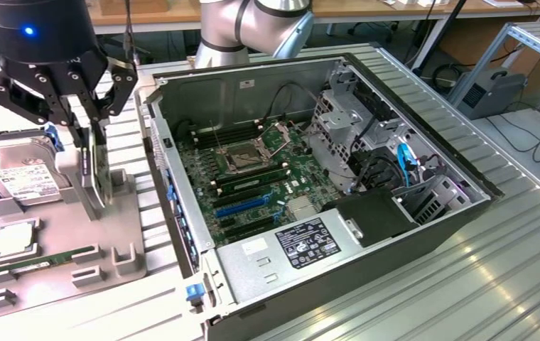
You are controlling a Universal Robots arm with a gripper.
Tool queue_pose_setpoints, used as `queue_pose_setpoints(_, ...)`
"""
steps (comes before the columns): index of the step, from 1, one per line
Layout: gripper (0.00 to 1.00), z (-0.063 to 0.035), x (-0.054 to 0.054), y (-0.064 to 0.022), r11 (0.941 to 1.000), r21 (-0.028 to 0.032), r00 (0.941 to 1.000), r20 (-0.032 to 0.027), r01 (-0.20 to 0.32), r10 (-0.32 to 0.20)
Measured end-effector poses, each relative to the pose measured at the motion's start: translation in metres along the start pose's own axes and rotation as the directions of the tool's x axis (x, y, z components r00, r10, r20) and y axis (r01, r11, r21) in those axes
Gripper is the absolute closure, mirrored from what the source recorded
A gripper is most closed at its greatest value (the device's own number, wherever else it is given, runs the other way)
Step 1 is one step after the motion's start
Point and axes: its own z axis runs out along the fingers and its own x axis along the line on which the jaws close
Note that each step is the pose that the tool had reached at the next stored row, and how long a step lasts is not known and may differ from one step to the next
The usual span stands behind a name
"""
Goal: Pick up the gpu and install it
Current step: 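Pick up the gpu and move the gpu toward the slot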
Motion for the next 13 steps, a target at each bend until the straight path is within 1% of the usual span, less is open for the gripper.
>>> queue_pose_setpoints(13,0.73,-0.0135,0.000,0.0006,1.0000,0.0001,1.0000,0.0000,0.000,0.000)
